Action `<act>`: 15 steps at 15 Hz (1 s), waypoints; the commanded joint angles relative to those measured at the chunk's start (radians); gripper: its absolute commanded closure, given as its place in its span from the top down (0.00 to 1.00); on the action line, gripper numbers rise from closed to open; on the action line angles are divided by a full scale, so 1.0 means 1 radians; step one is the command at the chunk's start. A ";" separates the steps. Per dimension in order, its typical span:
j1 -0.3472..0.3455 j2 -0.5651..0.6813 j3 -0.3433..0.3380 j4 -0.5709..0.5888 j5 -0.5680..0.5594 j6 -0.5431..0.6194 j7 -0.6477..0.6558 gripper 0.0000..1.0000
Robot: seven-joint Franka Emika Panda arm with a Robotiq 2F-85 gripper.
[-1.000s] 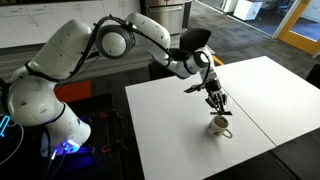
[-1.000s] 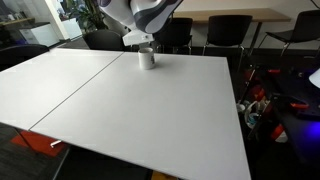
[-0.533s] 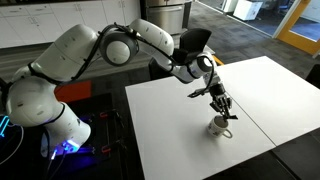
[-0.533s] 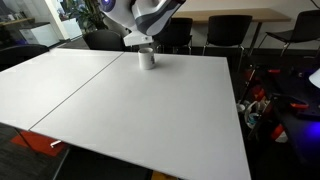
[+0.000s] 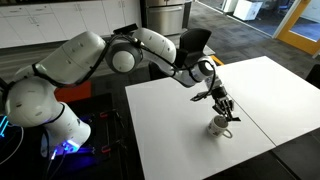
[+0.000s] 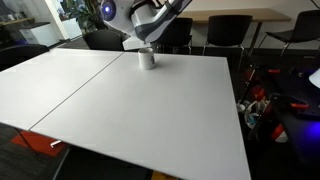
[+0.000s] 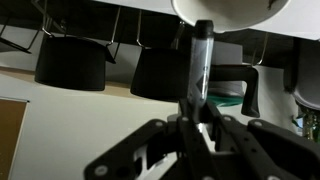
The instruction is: Place the black marker inside the mug
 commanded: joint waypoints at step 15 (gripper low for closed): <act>-0.010 0.027 0.029 0.050 -0.012 0.004 0.029 0.73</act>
